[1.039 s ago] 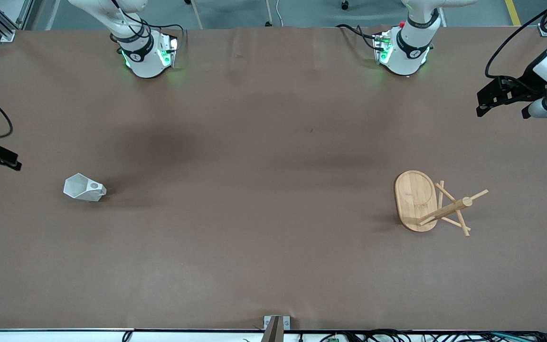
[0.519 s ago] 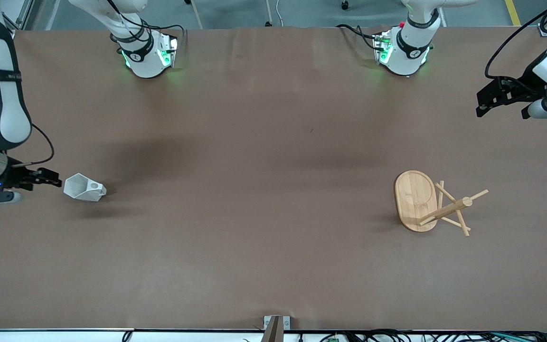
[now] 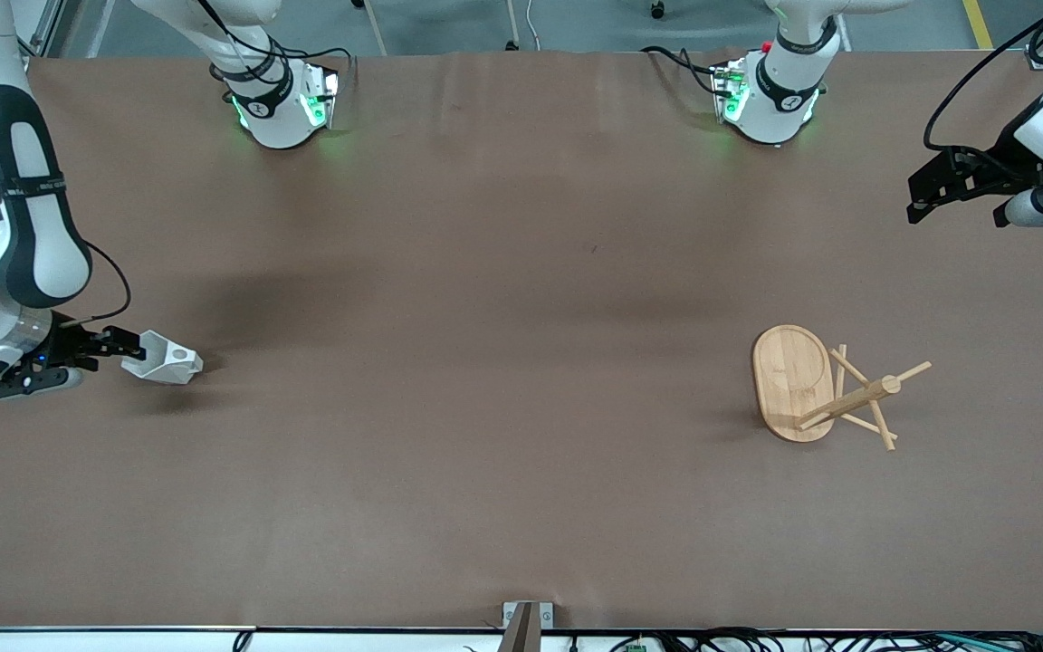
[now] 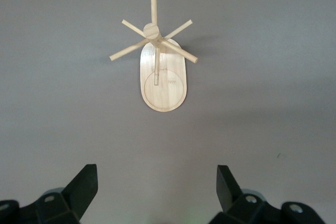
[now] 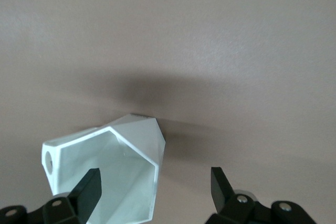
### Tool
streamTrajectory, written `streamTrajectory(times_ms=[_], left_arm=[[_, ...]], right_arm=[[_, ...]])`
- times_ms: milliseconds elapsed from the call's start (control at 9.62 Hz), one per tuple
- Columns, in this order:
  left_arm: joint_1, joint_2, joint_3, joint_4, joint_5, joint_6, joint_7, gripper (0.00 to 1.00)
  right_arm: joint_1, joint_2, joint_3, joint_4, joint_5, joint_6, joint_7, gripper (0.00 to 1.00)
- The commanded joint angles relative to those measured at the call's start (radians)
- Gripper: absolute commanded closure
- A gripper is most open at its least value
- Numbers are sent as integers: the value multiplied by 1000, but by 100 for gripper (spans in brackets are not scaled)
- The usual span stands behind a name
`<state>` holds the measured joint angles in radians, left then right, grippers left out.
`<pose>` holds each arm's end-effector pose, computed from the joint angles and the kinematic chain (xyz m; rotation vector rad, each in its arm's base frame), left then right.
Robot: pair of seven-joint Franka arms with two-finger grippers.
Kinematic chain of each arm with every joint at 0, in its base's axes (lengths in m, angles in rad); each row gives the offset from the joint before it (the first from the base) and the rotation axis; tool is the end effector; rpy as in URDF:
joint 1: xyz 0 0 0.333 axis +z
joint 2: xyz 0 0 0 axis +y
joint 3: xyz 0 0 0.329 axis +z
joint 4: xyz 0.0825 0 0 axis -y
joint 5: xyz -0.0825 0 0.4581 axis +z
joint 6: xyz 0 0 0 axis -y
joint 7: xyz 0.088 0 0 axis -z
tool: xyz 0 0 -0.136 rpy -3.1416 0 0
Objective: Hang cup on rack
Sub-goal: 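Reach the right gripper down to the white hexagonal cup, then close the right gripper on the white cup's rim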
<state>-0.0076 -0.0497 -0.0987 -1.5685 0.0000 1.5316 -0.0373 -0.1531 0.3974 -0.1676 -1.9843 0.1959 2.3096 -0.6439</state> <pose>0.6055 -0.0660 0.6369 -3.1357 0.1081 -0.0202 0.6267 -0.2005 0.1908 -3.0307 -0.2998 0.0315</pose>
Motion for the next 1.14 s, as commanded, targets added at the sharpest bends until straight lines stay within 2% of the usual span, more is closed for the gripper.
streamTrajectory(times_ms=[0, 104, 208, 623, 831, 1039], left_arm=[[3, 14, -1, -15, -20, -1, 17, 0], [3, 14, -1, -15, -21, -1, 17, 0], [3, 14, 2, -15, -21, -1, 17, 0], [3, 14, 2, -15, -21, -1, 17, 0], [3, 14, 2, -15, -21, -2, 17, 0], [3, 14, -1, -15, -21, -2, 19, 0]], right_arm=[[-13, 18, 10, -16, 26, 33, -34, 45], [-11, 24, 10, -10, 27, 42, -30, 78], [-10, 24, 10, -7, 27, 40, -23, 98], [-2, 20, 11, 5, 28, 13, -20, 100], [1, -24, 25, 12, 28, -42, -20, 100], [1, -78, 75, 53, 28, -154, -5, 100]])
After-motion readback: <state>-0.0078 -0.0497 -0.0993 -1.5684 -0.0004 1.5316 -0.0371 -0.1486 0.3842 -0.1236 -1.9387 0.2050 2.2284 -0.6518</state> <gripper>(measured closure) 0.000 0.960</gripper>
